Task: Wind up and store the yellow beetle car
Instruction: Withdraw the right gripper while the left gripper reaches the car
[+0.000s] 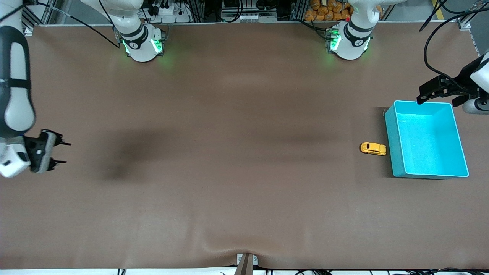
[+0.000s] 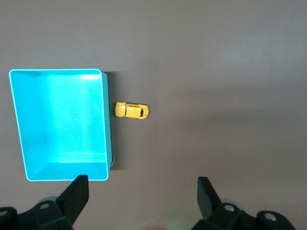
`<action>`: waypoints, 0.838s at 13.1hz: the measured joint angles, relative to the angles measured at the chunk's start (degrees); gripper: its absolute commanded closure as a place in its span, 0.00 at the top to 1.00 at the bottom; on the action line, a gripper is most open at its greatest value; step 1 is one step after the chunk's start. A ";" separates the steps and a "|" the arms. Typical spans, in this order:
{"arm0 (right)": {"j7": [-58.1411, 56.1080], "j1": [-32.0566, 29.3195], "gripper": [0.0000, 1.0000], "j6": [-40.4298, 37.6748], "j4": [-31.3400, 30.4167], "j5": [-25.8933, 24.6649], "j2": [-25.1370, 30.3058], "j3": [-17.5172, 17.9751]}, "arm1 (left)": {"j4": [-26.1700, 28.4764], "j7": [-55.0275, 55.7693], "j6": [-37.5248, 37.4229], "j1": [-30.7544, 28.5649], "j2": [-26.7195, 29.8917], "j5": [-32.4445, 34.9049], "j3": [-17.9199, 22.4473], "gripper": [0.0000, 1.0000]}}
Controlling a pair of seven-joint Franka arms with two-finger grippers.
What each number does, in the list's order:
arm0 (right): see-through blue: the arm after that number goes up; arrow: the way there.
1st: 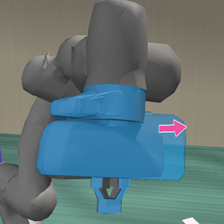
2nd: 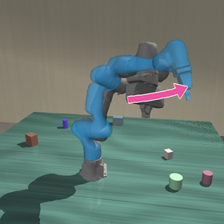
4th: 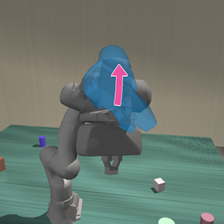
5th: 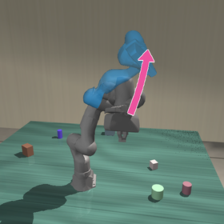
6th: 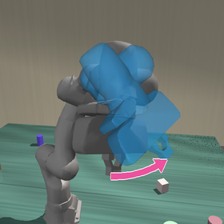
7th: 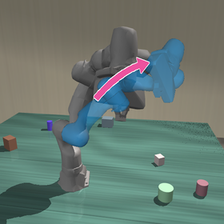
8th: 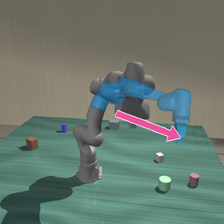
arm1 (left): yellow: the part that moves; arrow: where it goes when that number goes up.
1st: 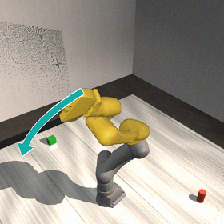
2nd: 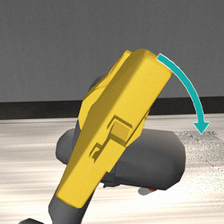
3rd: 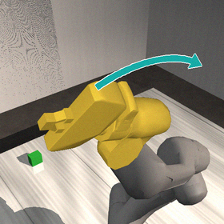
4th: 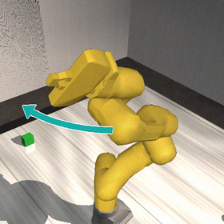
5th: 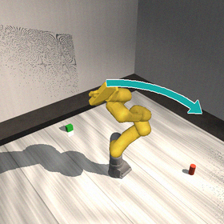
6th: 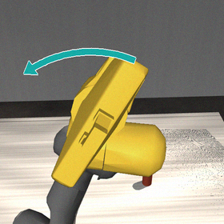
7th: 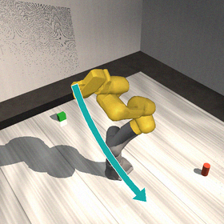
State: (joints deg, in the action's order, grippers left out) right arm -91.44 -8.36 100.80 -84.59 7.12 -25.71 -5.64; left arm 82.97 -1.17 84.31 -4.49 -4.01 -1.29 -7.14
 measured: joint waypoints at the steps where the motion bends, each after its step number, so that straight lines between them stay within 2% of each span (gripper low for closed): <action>1: 2.44 0.29 0.67 -0.60 2.07 0.15 0.23 0.23 | 0.01 0.00 0.00 -0.09 -0.01 0.00 0.03 1.00; 6: 11.11 3.02 0.67 -1.70 7.36 0.40 3.22 0.79 | 0.19 0.00 0.02 -0.20 -1.76 0.01 0.30 1.00; 8: 13.54 3.06 0.68 -1.75 8.26 2.19 4.44 0.74 | 0.36 0.32 0.04 -0.20 -3.44 0.44 0.34 1.00; 11: 20.93 4.09 0.78 -4.05 8.82 3.04 8.22 0.74 | 0.58 5.76 1.13 -0.14 -6.76 2.44 0.26 1.00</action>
State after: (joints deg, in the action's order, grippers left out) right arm -70.50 -4.27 96.75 -75.77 10.15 -17.49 -4.90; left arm 83.55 4.59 85.44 -4.63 -10.76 1.14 -6.88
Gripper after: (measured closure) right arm 0.291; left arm 0.000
